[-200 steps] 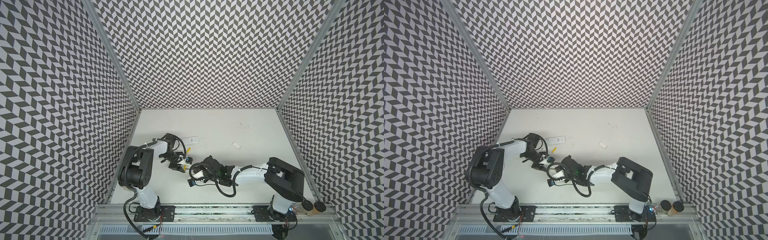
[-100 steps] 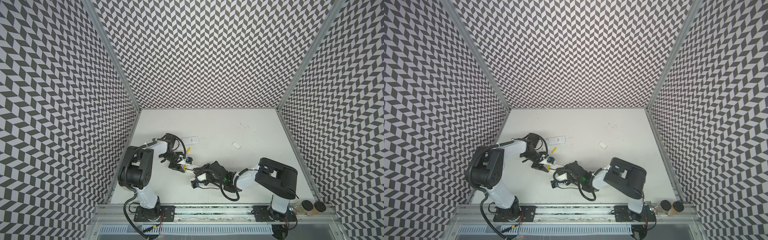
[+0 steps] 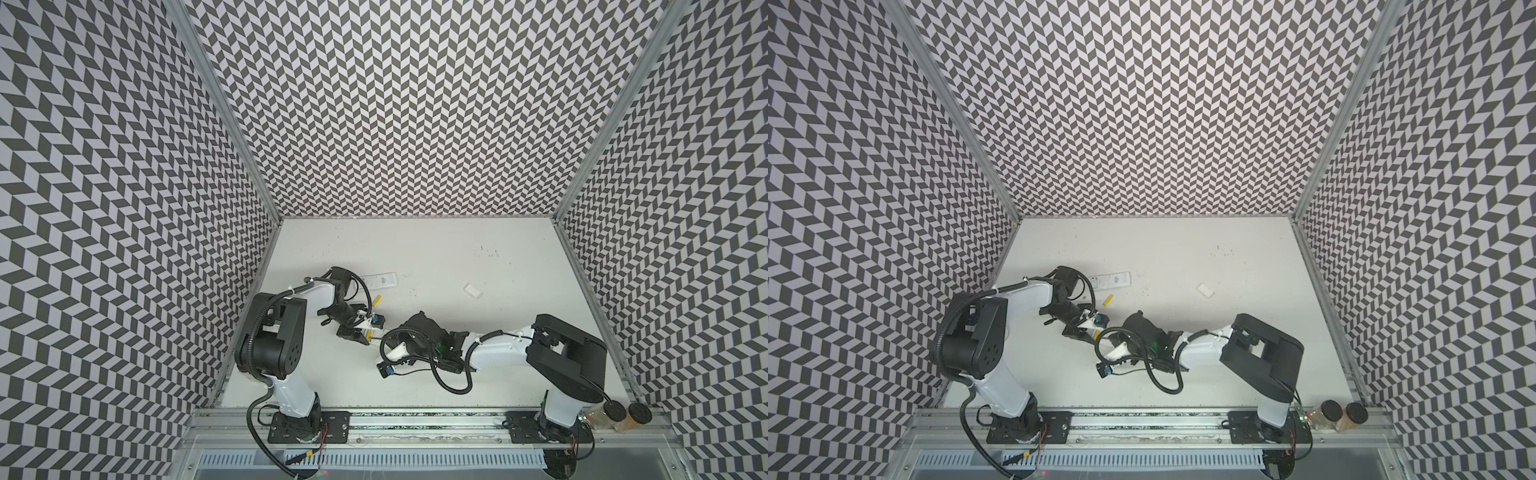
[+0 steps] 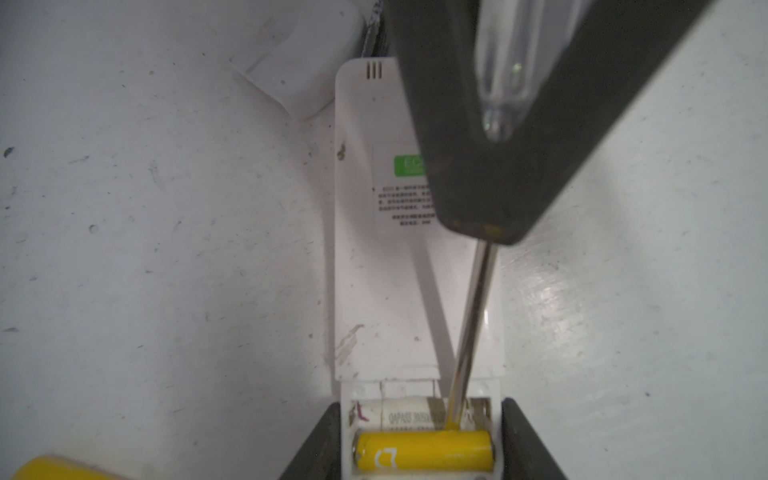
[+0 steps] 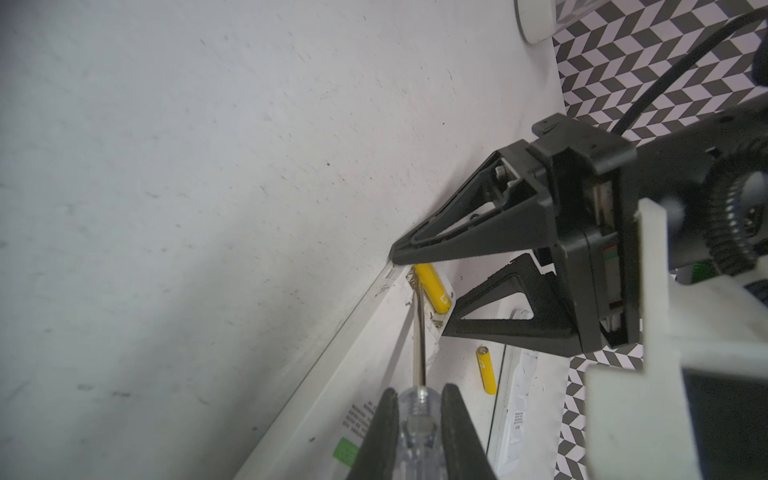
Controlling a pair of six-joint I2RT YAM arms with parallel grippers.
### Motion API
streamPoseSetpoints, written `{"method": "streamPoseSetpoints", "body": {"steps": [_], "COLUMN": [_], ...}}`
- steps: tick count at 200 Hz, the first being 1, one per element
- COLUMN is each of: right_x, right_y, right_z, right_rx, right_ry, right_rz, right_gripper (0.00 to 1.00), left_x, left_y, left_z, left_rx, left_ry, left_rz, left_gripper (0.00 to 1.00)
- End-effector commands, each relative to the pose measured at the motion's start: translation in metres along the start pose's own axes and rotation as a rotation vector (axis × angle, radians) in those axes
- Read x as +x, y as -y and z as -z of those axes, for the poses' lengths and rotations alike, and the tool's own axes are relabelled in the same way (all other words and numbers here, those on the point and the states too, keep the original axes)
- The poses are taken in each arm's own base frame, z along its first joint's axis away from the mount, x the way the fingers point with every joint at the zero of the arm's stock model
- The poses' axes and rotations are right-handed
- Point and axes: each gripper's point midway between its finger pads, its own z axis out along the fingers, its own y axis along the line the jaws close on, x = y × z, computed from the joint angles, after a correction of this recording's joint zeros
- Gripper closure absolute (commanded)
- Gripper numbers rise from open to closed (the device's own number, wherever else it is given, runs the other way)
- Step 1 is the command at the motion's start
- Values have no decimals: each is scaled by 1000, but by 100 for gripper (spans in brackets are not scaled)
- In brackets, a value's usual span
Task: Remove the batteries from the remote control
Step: 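Insert the screwdriver tip beside the yellow battery with the right gripper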
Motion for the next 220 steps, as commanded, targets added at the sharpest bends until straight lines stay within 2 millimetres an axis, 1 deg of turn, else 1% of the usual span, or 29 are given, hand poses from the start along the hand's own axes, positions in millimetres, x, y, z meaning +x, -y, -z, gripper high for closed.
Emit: {"method": "streamPoseSetpoints", "body": {"steps": [1, 28, 36, 47, 61, 73, 84, 101, 131, 139, 147, 155, 164, 168, 195, 209, 220], "right_x": [-15, -13, -10, -6, -3, -3, -4, -3, 1, 2, 2, 3, 2, 3, 2, 2, 3], "right_y": [-25, 2, 11, 19, 32, 38, 40, 40, 34, 29, 23, 15, -1, -4, -6, -11, -11], "right_z": [-3, -5, -3, 0, 10, 17, 19, 20, 18, 16, 12, 8, 5, 5, 13, 10, 7], "right_rx": [-70, 142, 213, 280, 377, 426, 435, 438, 421, 389, 349, 281, 173, 141, 56, 13, 2], "right_ry": [85, 103, 106, 107, 141, 167, 183, 184, 174, 157, 124, 93, 62, 51, 35, 20, 1], "right_rz": [4, -139, -205, -280, -396, -427, -467, -475, -481, -442, -363, -299, -222, -207, -190, -175, -170], "right_gripper": [100, 100, 100, 100, 100, 100, 100, 100, 100, 100, 100, 100, 100, 100, 100, 100, 100], "left_x": [4, 3, 3, 3, 3, 2, 1, 0, 1, 1, 1, 1, 1, 1, 1, 1, 1], "left_y": [20, 20, 20, 20, 19, 20, 19, 19, 20, 21, 20, 20, 20, 19, 17, 18, 19], "left_z": [-12, -13, -13, -13, -13, -13, -13, -12, -12, -13, -12, -12, -12, -11, -11, -12, -12], "left_rx": [72, 72, 71, 72, 69, 70, 68, 66, 66, 68, 67, 66, 65, 64, 63, 67, 70], "left_ry": [-32, -32, -32, -32, -30, -26, -25, -23, -24, -26, -26, -28, -30, -30, -32, -30, -28], "left_rz": [-41, -43, -45, -48, -50, -50, -52, -54, -51, -49, -49, -47, -48, -47, -46, -45, -43], "left_gripper": [51, 52, 51, 51, 51, 51, 51, 50, 51, 51, 50, 50, 50, 50, 51, 51, 50]}}
